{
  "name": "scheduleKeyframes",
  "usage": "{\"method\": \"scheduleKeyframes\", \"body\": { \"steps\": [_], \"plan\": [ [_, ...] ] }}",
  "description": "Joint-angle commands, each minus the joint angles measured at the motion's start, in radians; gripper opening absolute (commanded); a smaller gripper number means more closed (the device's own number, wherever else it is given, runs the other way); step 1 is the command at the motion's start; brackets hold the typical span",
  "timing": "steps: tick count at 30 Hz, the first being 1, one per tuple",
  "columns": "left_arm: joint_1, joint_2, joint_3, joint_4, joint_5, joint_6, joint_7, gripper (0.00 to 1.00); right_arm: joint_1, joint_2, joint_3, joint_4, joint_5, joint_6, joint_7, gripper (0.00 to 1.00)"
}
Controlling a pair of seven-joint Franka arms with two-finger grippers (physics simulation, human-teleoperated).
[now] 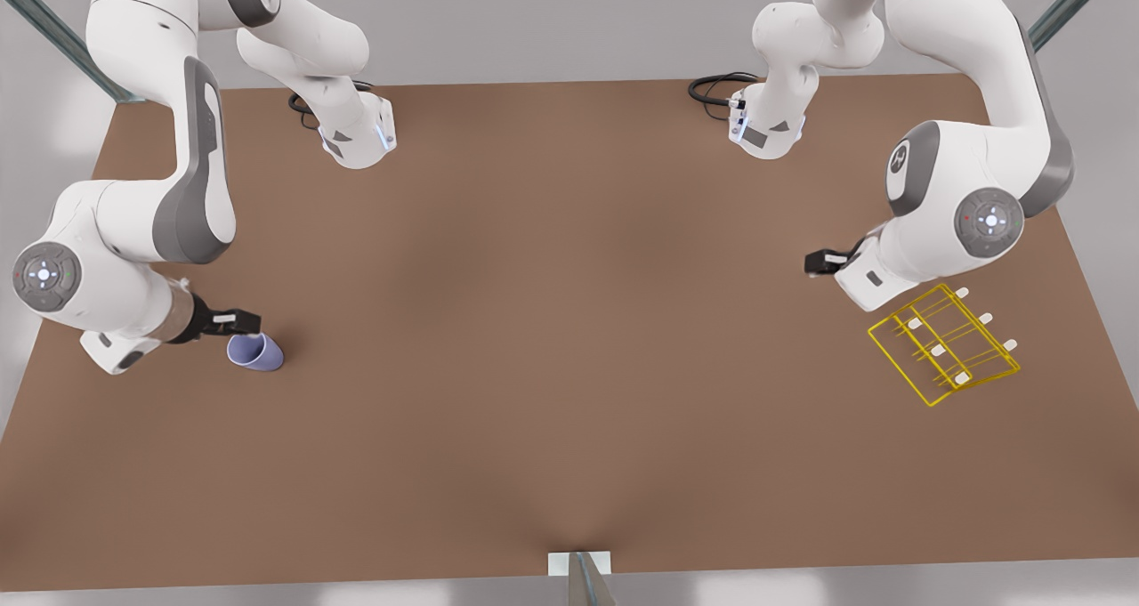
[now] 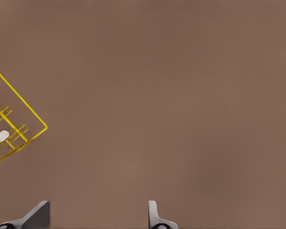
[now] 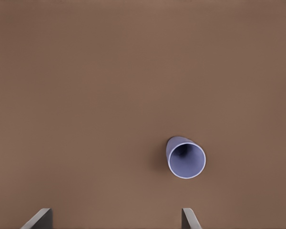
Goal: Place the cup on the cup holder
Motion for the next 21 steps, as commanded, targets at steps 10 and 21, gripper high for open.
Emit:
{"method": "scheduleKeyframes", "body": {
  "steps": [10, 21],
  "plan": [
    [0.009, 0.022, 0.0, -0.013, 0.022, -0.025, -0.017, 1.0, 0.002, 0.028, 0.0, -0.214, 0.001, 0.308, -0.007, 1.0],
    [0.009, 0.03, 0.0, -0.035, 0.022, -0.031, -0.017, 1.0, -0.041, 0.106, -0.001, -0.433, -0.003, 0.647, -0.024, 1.0]
  ]
}}
